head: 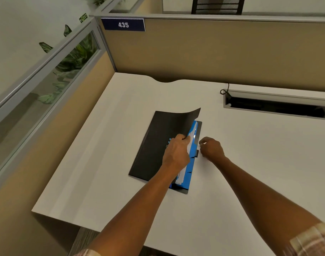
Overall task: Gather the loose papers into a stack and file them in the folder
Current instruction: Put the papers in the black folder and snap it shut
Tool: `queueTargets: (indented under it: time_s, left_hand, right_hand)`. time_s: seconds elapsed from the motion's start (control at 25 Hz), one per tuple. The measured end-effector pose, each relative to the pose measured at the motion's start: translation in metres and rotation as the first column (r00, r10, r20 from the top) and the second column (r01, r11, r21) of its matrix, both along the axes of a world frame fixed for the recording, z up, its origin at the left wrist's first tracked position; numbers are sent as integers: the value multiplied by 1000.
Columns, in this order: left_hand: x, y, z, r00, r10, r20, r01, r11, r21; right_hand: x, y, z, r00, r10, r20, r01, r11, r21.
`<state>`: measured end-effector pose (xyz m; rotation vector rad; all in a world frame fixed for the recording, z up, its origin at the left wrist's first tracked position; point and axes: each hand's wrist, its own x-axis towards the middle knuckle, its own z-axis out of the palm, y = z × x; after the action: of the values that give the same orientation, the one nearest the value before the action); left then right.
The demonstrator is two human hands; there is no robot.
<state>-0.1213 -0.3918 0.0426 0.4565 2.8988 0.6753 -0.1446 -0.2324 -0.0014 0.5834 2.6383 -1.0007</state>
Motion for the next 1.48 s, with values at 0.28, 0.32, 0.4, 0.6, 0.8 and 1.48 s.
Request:
queueTargets:
  time_s: [0.28,0.32,0.4,0.6,0.8,1.48]
  left_hand:
    - [0,5,-9,998,36,45,-37,999,19]
    - [0,4,-8,998,45,44,-47,998,32]
    - [-1,2,-8,998,56,36,-59,996,66]
    - [-4,-5,-8,997,73,13,-74,991,112]
    - [-6,-9,-6,996,90,29,-93,987,131]
    - [-5,-6,-4,992,52,115,-68,988,141]
  right_hand:
    - [15,13,-20,955,296,-35,-295,955,26]
    - [14,12,-21,953,301,-37,-301,953,29]
    - [12,9,-23,955,296,-24,-295,955,38]
    - [8,6,-27,975,223,-23,-222,975,22]
    - [11,0,-29,978,206,-28,-205,978,47]
    - [8,2,-26,963,253,-92,-257,966,-36]
